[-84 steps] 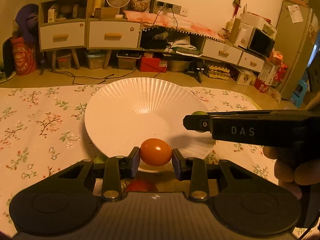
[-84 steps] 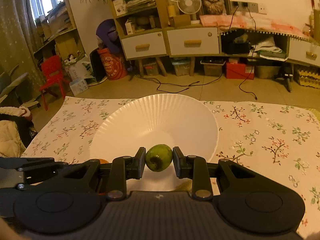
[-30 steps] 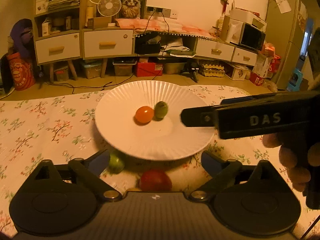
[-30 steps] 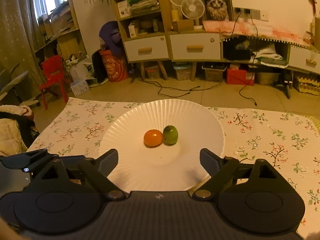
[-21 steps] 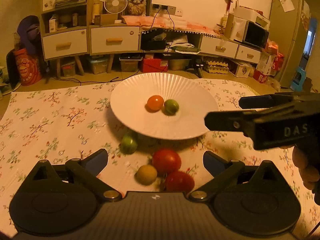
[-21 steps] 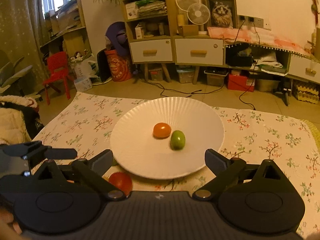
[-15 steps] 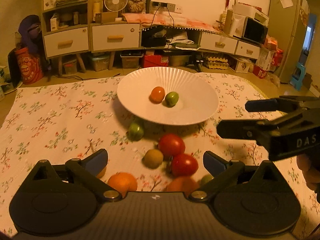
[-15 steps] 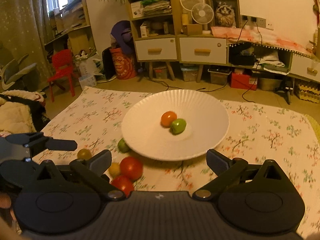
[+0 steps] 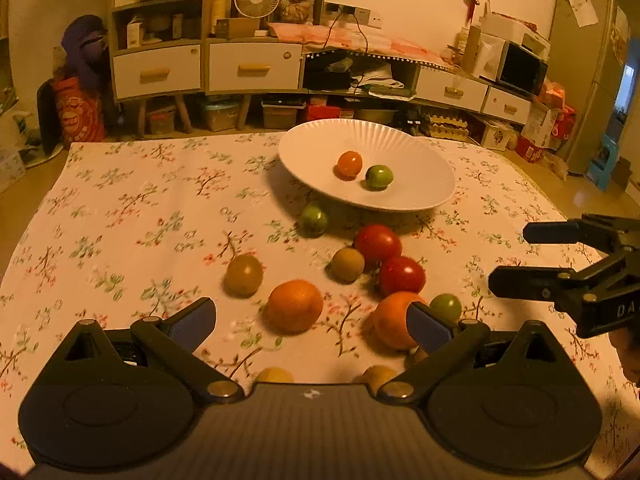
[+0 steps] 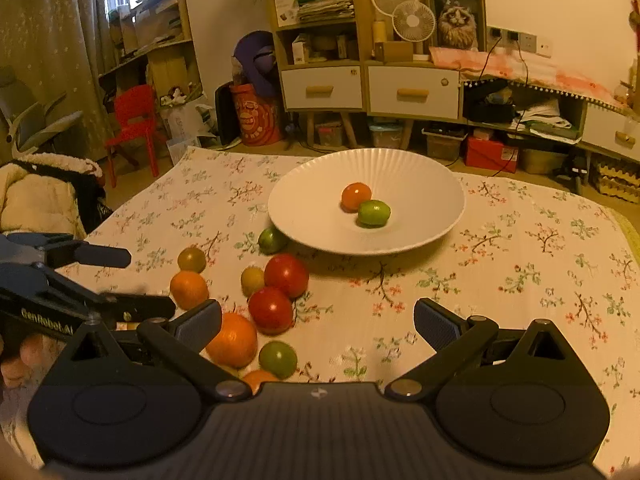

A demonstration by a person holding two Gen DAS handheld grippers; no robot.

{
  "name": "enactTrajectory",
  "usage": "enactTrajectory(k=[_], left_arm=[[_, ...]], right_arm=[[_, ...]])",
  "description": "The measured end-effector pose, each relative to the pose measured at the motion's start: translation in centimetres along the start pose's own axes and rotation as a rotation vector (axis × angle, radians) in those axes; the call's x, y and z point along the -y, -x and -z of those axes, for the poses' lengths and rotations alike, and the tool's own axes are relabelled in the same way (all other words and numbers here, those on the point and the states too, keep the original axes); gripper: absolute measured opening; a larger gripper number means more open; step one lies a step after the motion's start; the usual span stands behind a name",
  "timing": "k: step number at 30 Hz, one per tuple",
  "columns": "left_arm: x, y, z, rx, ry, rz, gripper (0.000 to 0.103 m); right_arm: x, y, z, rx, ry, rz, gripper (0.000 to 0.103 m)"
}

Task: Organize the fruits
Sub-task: 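Grasp a yellow-brown fruit with the left gripper while the right gripper grasps an orange tomato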

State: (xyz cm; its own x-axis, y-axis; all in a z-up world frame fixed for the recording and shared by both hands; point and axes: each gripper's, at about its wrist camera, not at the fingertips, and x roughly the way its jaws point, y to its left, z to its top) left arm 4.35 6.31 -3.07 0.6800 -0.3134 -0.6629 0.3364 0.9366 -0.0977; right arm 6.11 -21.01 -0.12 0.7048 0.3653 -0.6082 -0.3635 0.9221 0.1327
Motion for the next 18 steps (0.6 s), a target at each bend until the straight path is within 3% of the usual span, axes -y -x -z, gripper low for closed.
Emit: enactTrajectory(k=[7,18], left_arm=[[-1.0,0.8,1.5,-0.004,-0.04,-0.009,0.103],[-3.2,1.7,4.3,-0.027,-0.01,-0.006,0.103]], right_arm=[[-1.1,0.6,1.3,-0.005,0.021,-0.033,0.102],[-3.4,1.2,3.8,-0.031,0.086,-0.073,0.102]])
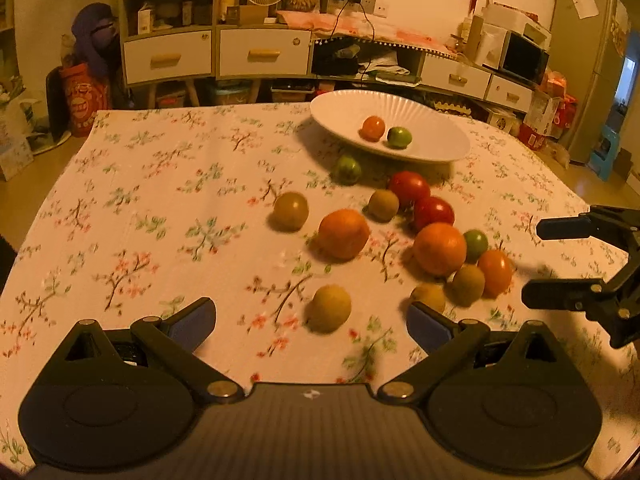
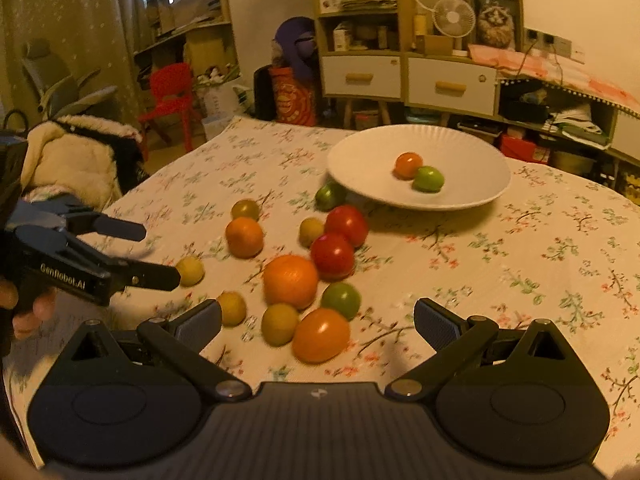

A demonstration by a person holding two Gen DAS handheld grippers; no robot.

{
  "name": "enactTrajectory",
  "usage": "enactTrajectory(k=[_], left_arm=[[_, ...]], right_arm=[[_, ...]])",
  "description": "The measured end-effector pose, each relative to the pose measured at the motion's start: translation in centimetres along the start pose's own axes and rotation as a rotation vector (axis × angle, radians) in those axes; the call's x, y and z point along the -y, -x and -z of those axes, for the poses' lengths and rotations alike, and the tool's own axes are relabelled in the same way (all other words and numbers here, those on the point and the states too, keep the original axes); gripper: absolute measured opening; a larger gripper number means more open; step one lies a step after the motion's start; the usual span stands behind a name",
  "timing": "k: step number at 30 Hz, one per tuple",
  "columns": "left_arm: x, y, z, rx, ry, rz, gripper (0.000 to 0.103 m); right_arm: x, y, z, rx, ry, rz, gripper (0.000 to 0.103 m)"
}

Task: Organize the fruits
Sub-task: 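Grasp a yellow-brown fruit with the left gripper while the right gripper grasps an orange tomato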

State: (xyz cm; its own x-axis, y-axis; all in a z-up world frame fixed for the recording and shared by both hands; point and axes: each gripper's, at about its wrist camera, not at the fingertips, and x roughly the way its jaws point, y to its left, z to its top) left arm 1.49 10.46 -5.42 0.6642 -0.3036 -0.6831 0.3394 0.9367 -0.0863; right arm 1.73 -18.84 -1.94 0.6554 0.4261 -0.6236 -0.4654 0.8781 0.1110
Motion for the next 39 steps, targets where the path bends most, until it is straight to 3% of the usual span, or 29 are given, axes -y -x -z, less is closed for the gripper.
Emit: enactTrajectory(k=[13,17,20,24,39], left_arm=[[1.2,-1.1,2.1,0.003,-0.103,0.009,0.103],[1.7,-1.1,2.4,0.02,-0.124,0.014,0.103],[1.9,-1.1,2.2,0.028,-0.125,0.024,0.096],[2.3,-1.1,1.9,0.033,-0.122,0.035,0.08],[2.6,-1.3,1.3,0.059,-0.086,0.023,0.049]], right_arm=[[-0.9,-1.2,2.1,-0.07,0.028,-0.002,0.102],[-0.5,-1.2,2.3,-0.053,0.031,0.023,0.096],[-0.4,-1.4,2.3,-0.046,0.046,0.041,0.09],[-0.4,-1.7,2.3,-0.036,0.076,0.071,0.081],[-0.7,-1.9,1.9,-0.017,0.102,0.071,0.055]])
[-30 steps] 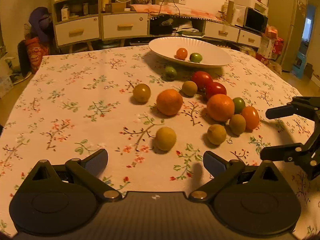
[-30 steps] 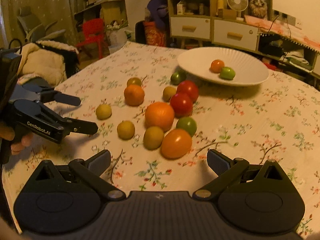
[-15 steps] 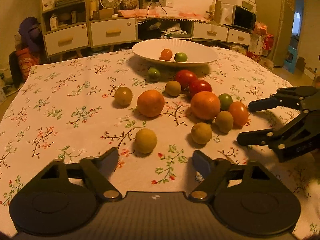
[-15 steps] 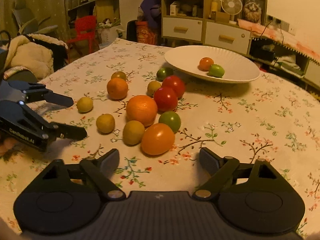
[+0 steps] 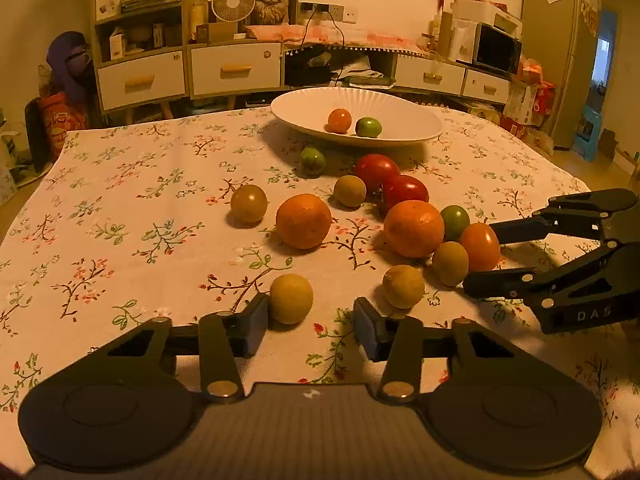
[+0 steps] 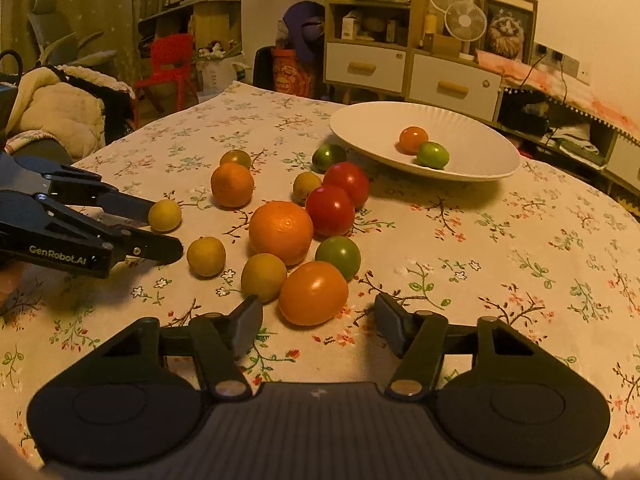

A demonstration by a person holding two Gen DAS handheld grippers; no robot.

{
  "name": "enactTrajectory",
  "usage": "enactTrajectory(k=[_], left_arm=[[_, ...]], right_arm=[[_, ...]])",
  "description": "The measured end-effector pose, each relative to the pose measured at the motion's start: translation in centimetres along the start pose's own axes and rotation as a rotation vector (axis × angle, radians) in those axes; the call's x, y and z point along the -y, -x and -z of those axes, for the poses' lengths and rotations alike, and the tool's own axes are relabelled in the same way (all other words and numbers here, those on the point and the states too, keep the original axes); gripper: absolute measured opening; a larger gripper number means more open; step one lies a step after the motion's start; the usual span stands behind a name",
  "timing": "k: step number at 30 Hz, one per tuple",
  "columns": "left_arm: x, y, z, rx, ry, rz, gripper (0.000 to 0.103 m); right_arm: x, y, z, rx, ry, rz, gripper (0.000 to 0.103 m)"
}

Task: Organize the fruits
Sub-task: 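Grasp a yellow-brown fruit with the left gripper while the right gripper grasps an orange tomato, then carry both held fruits over the white plate and lower them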

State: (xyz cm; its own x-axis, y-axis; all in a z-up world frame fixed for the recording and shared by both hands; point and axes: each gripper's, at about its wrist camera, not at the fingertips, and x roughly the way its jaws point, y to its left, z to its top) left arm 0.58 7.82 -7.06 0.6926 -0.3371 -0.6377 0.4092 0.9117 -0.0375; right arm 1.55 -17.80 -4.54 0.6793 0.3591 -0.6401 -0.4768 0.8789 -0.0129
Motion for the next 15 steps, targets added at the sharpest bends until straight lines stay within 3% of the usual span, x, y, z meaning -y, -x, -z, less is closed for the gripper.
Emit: enactTrajectory(k=[9,12,15], left_arm=[[0.05,-0.05,-0.22,0.0,0.006,0.001,0.027],[0.03,-0.06,-0.41,-0.008,0.002,0.003,0.027],[-0.03,-0.12,-0.52,-0.013,0.009,0.005,0.027]], right_arm=[[-0.52,0.1,-0.24,-0.005,0.025,-0.024,0.039],[-0.53,0.16,-0.35,-0.008,0.025,-0.021,0.032],[-0.5,0.1,-0.5,-0.013,0.021,-0.025,0.032]])
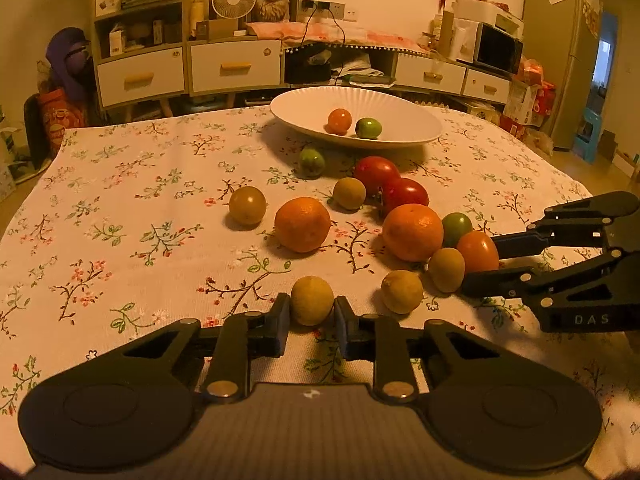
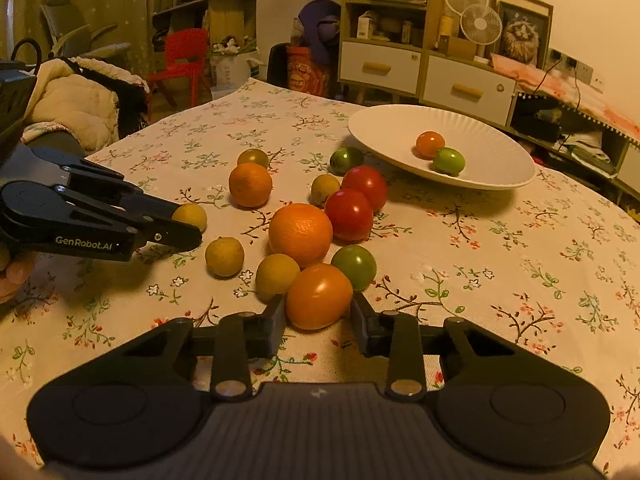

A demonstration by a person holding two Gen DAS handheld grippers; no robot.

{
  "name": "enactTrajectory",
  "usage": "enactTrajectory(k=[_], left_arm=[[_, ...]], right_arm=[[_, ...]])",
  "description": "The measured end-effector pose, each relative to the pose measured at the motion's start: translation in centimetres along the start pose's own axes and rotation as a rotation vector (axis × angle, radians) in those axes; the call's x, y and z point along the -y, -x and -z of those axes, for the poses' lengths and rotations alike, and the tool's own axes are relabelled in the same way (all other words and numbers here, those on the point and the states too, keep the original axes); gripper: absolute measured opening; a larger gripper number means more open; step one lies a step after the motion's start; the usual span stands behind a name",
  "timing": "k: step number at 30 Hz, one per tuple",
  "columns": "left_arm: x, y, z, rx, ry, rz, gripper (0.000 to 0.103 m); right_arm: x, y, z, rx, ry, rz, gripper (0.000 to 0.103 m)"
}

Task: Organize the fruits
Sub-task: 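Carry both held fruits over the white plate and lower them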

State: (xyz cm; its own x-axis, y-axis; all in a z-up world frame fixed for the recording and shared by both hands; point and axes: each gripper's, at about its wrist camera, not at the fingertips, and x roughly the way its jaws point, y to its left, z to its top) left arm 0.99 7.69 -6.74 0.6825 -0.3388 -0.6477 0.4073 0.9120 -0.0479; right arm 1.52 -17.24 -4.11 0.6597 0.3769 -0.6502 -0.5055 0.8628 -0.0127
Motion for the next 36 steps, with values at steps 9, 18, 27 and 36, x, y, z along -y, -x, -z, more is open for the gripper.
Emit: enactTrajectory(k=[9,18,27,36], left_arm=[[0.1,0.2,-0.3,0.001,0.012,0.007,0.027],[0.3,0.3,-1.1,0.011,0.032,0.02,0.027],[1.2,-0.3,-3.0,0.011,0.045,0.027,0.027],[3.0,-1.4,-5.5,0.018,0.048,0.019,0.027]], right_arm=[[-0.1,0.3,-0.5,0.011,-0.016,-0.023,0.031],[0.3,0.7,-1.1,0.031,-0.043,-0.028,0.031],[1.6,0.8,-2.0,0.059,-0.073,0.0,0.031],[3.7,0.6,-3.1,0.069,-0.112,0.036,0.031]])
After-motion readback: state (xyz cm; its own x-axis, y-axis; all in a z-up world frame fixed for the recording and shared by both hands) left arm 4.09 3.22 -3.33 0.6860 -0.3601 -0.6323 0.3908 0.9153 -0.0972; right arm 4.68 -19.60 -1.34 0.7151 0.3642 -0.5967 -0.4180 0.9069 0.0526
